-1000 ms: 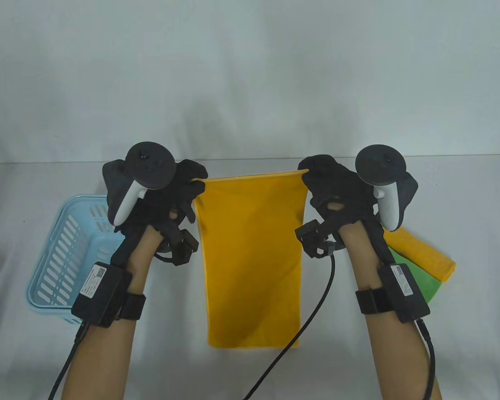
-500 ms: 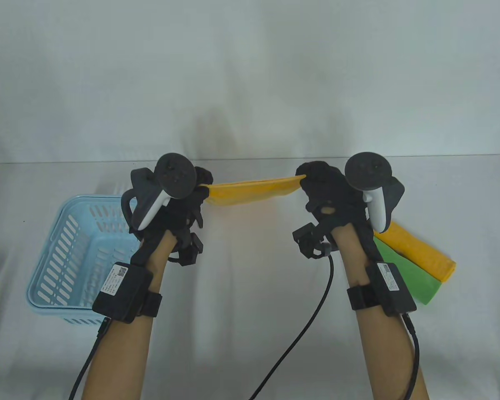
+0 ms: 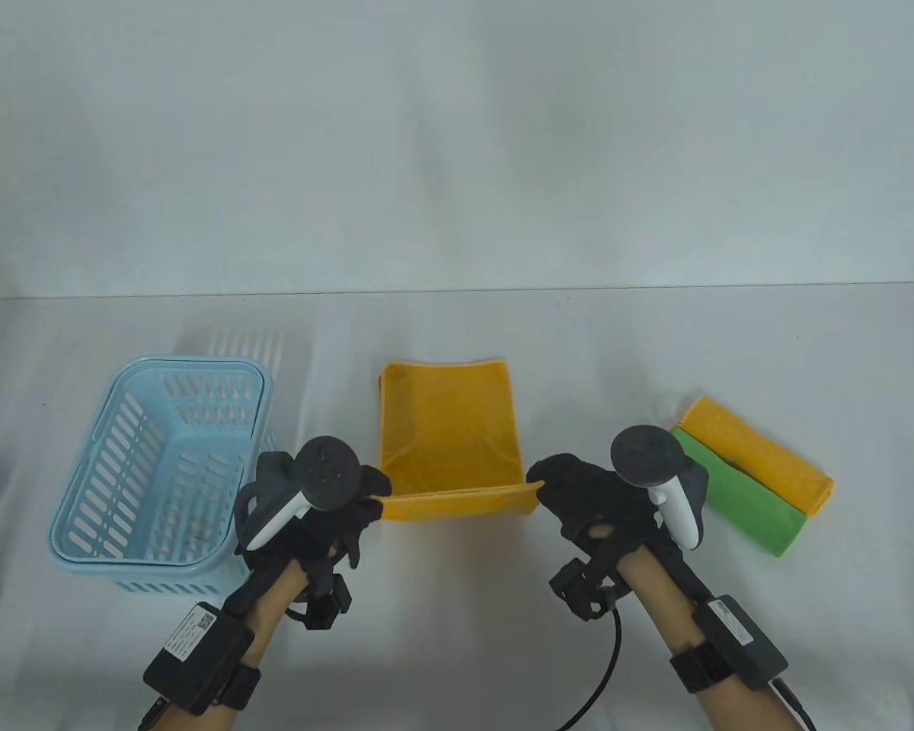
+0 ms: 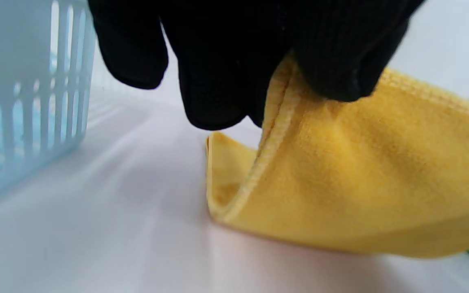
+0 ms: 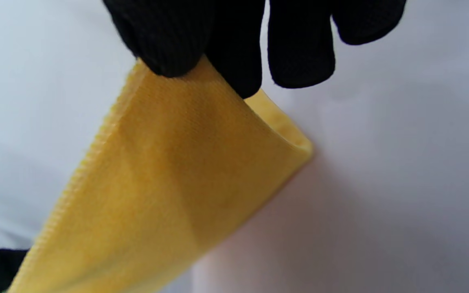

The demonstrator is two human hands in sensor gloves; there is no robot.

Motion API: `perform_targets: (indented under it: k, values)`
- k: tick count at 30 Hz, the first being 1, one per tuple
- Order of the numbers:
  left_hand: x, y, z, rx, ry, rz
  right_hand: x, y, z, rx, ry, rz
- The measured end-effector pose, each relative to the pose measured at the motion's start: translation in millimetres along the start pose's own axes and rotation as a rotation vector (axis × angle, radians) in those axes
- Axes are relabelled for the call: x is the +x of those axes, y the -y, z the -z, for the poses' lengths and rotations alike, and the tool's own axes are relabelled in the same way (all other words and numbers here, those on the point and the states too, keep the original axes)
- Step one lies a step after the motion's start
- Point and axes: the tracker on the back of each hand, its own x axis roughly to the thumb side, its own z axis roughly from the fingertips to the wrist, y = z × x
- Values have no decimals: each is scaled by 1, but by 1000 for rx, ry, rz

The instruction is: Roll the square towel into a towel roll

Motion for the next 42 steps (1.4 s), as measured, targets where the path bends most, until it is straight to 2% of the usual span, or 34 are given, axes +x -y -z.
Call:
perform_targets:
  k: [5, 11, 23, 28, 34, 42]
  values:
    - [-1, 32, -9, -86, 20, 14, -21, -15, -8, 50, -29, -83]
    - [-1, 53, -9, -166, 30, 45, -32, -25, -9, 130, -54, -143]
    - [-1, 79, -8, -323, 44, 162, -43, -55, -10, 296, -115, -329]
    - [-5, 87, -5, -404, 35, 163, -47, -57, -9, 351, -164, -324]
    - [-16, 85, 5, -419, -25, 58, -52, -53, -1, 303, -213, -260]
    - [-15, 79, 12, -267, -104, 118, -48, -55, 7, 147, -211, -289]
